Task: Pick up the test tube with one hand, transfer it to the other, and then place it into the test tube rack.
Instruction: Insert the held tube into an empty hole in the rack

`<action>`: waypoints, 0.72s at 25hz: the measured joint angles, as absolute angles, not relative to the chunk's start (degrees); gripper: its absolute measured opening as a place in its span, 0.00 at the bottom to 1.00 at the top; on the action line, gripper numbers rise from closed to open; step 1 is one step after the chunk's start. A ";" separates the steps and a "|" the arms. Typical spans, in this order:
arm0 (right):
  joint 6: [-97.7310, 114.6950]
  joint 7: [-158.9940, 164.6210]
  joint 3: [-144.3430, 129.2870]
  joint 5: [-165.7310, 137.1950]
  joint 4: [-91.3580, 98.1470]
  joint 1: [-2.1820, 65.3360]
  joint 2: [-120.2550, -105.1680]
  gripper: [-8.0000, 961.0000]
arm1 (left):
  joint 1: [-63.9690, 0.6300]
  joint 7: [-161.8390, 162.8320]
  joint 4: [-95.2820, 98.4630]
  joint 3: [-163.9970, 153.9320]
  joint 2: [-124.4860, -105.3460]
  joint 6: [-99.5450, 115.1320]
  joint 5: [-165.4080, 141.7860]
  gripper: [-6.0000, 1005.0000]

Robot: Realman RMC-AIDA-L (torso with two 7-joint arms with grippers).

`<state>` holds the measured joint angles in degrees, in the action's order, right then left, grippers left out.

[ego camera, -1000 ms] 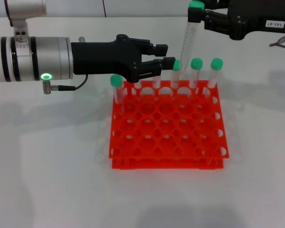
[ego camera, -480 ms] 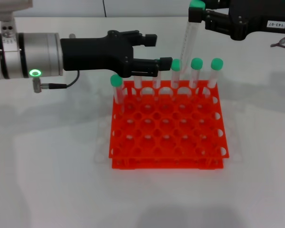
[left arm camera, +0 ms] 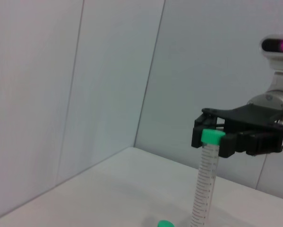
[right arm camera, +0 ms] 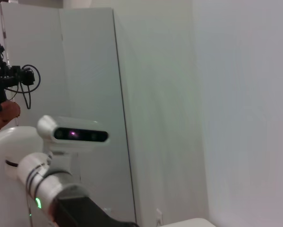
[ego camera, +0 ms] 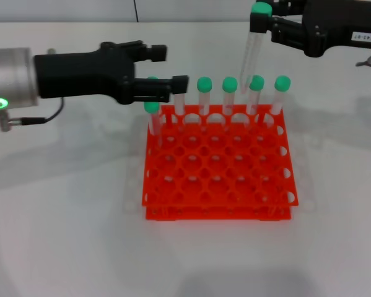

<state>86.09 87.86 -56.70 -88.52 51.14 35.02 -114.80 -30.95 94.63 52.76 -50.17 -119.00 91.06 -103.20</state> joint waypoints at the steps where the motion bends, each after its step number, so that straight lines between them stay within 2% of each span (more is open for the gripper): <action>1: 86.06 87.85 -56.79 -88.43 51.54 34.63 -114.90 0.28 | -29.96 95.00 54.05 -50.17 -119.00 91.52 -102.70 0.89; 9: 86.06 87.86 -57.20 -88.25 52.35 33.85 -115.34 0.28 | -21.78 101.85 65.82 -49.83 -118.52 94.75 -102.04 0.89; 18: 86.22 87.78 -58.60 -86.03 52.58 31.96 -115.55 0.28 | -16.04 111.87 72.88 -49.44 -116.00 97.63 -107.55 0.89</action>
